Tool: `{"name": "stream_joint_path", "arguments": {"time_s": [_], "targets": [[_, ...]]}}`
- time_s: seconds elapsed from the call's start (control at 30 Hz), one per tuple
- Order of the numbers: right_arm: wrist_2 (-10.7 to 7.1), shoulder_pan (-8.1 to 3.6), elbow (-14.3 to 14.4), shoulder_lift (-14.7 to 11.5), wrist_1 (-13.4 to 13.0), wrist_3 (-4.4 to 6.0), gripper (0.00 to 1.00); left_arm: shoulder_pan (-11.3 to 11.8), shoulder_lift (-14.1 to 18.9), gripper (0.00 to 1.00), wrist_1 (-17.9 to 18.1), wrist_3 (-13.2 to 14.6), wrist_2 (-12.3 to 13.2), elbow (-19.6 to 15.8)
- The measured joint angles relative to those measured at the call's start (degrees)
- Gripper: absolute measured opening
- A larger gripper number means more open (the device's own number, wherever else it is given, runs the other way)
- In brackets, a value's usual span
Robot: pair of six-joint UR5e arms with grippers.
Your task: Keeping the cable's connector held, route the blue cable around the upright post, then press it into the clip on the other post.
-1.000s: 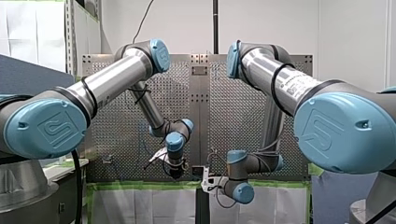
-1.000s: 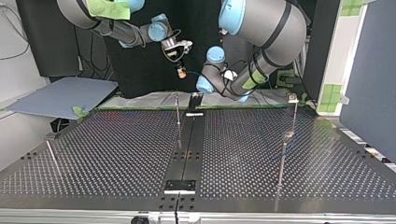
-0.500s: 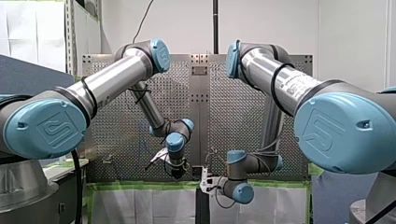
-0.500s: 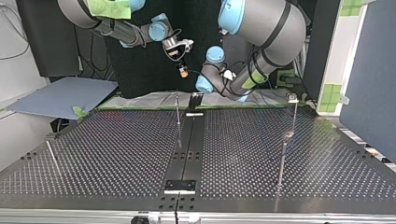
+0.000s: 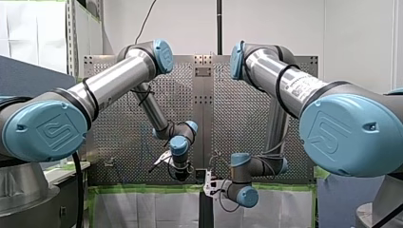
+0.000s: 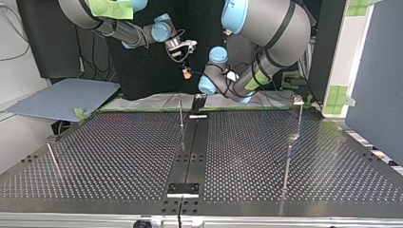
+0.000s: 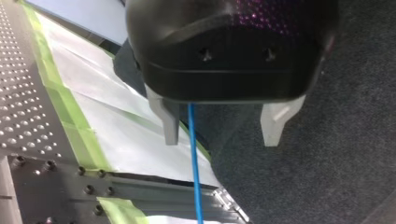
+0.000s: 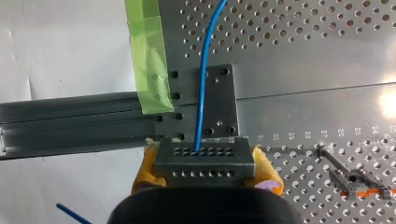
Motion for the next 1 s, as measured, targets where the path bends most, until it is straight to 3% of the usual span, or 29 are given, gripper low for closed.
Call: {"name": "stream_joint_path", "arguments": {"time_s": [0.07, 0.1, 0.17, 0.33, 0.77, 1.0], "targets": [[0.00, 0.01, 0.0, 0.0, 0.0, 0.00, 0.00, -0.1, 0.0, 0.35, 0.3, 0.0, 0.0, 0.0], [0.00, 0.01, 0.0, 0.0, 0.0, 0.00, 0.00, -0.2, 0.0, 0.35, 0.4, 0.0, 0.0, 0.0], [0.00, 0.01, 0.0, 0.0, 0.0, 0.00, 0.00, -0.3, 0.0, 0.16, 0.4, 0.0, 0.0, 0.0], [0.00, 0.00, 0.0, 0.0, 0.1, 0.00, 0.00, -0.5, 0.0, 0.01, 0.4, -0.2, -0.1, 0.0], [0.39, -0.03, 0.0, 0.0, 0.2, 0.00, 0.00, -1.3, 0.2, 0.01, 0.5, -0.7, -2.1, 0.0], [2.55, -0.50, 0.0, 0.0, 1.5, 0.00, 0.00, -2.0, 1.6, 0.01, 0.3, -3.9, -2.2, 0.0]]}}
